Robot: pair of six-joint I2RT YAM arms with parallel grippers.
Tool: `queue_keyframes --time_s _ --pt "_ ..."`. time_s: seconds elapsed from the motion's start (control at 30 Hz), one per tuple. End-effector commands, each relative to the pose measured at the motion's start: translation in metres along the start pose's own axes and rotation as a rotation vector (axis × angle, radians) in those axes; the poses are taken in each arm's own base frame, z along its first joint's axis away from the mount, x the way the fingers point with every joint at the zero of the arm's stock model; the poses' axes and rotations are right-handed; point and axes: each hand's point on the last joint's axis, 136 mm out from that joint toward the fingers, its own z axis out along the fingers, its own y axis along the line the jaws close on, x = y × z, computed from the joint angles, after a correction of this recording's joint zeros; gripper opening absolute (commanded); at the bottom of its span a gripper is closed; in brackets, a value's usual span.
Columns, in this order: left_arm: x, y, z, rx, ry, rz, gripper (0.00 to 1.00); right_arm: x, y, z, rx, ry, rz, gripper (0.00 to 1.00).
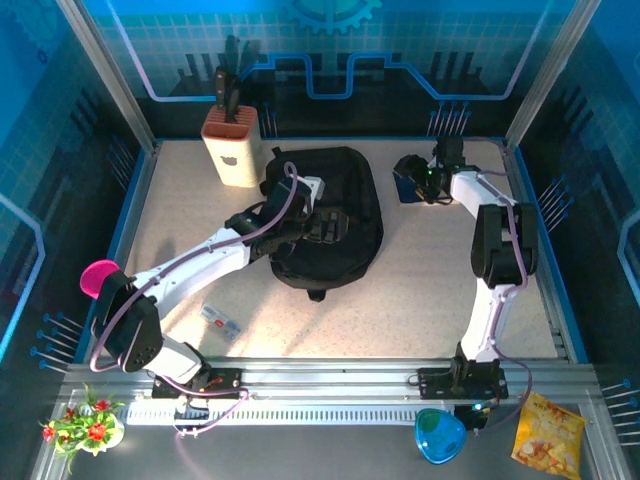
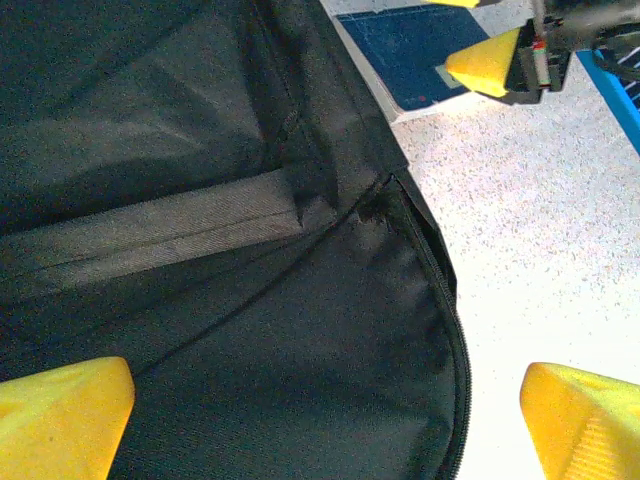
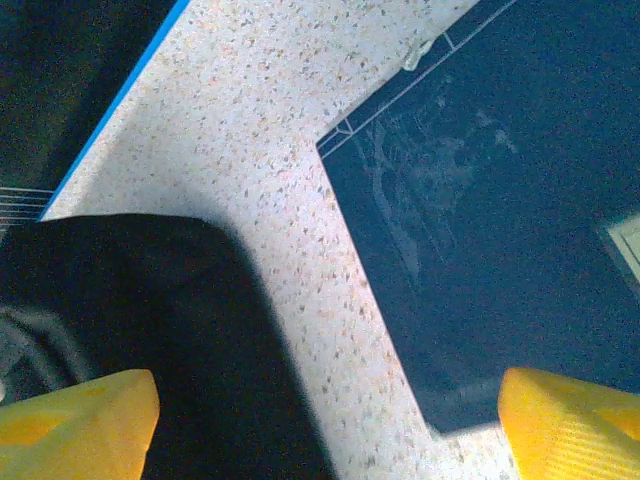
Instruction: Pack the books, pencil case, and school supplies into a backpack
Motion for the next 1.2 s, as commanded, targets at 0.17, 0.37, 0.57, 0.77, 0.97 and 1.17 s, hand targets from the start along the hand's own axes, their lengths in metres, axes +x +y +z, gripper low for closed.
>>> queue_keyframes --time_s 0.17,0.37,0.57,0.77,0.97,1.17 --pt "-0.008 0.003 -0.010 -0.009 -0.034 -0.026 0.99 0.009 -0.006 0.038 0.087 0.090 0.057 0.87" --pt "-0.010 0.000 -0.010 0.000 -0.034 -0.025 0.99 0.034 -0.035 0.040 0.197 0.193 0.095 0.83" --pt "-0.011 -0.003 -0.005 0.011 -0.025 -0.021 0.99 0.073 -0.071 0.003 0.295 0.239 0.120 0.82" --pt "-0.016 -0.011 0.005 0.037 -0.007 -0.022 0.99 0.123 -0.106 -0.045 0.319 0.247 0.188 0.81" --pt "-0.017 -0.027 0.017 0.097 0.040 -0.042 0.99 0.180 -0.141 -0.094 0.356 0.305 0.192 0.80" --pt "-0.016 -0.049 0.032 0.154 0.093 -0.057 0.99 0.206 -0.156 -0.136 0.403 0.297 0.129 0.80"
